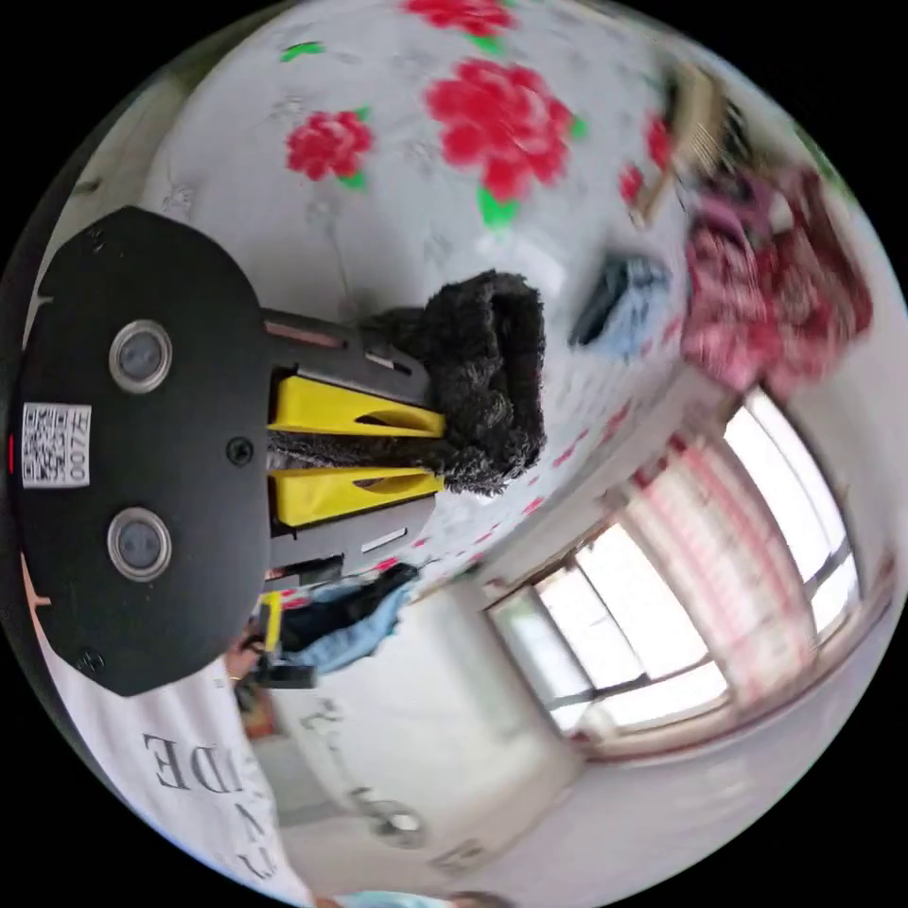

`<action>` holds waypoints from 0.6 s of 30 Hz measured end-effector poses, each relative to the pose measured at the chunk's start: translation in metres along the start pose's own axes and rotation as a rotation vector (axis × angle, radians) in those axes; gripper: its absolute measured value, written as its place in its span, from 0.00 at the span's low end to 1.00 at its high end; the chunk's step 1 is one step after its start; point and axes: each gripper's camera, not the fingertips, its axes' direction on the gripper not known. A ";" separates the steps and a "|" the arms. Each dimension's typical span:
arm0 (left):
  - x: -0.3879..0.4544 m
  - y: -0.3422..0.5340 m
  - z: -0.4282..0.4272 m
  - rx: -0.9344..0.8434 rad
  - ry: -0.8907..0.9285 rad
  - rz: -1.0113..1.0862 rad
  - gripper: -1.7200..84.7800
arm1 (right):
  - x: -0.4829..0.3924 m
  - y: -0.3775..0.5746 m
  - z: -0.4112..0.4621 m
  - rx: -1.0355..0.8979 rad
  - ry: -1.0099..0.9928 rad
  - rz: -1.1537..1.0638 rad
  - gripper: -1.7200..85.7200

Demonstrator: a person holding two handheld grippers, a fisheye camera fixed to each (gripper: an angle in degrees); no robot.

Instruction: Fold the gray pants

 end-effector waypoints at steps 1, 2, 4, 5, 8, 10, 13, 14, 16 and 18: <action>0.043 -0.001 0.009 -0.051 0.053 0.145 0.08 | 0.007 0.004 -0.010 0.023 0.007 0.016 0.02; 0.064 0.001 0.014 -0.074 0.086 0.216 0.08 | 0.015 0.008 -0.021 0.049 0.018 0.036 0.02; 0.142 0.022 0.042 -0.194 0.216 0.485 0.08 | 0.028 0.017 -0.038 0.095 0.039 0.070 0.02; 0.159 0.031 0.052 -0.243 0.243 0.546 0.09 | 0.039 0.023 -0.049 0.127 0.049 0.101 0.03; 0.216 0.096 0.127 -0.558 0.305 0.788 0.11 | 0.070 0.043 -0.074 0.224 0.049 0.216 0.04; 0.226 0.154 0.183 -0.845 0.361 0.804 0.13 | 0.090 0.057 -0.086 0.289 0.020 0.297 0.06; 0.235 0.176 0.186 -0.869 0.373 0.840 0.15 | 0.116 0.077 -0.101 0.380 -0.048 0.395 0.09; 0.235 0.174 0.182 -0.850 0.356 0.849 0.15 | 0.124 0.082 -0.102 0.393 -0.061 0.416 0.10; 0.223 0.152 0.163 -0.757 0.283 0.814 0.16 | 0.134 0.084 -0.100 0.387 -0.071 0.437 0.12; 0.200 0.128 0.147 -0.678 0.225 0.711 0.16 | 0.142 0.081 -0.094 0.361 -0.076 0.451 0.14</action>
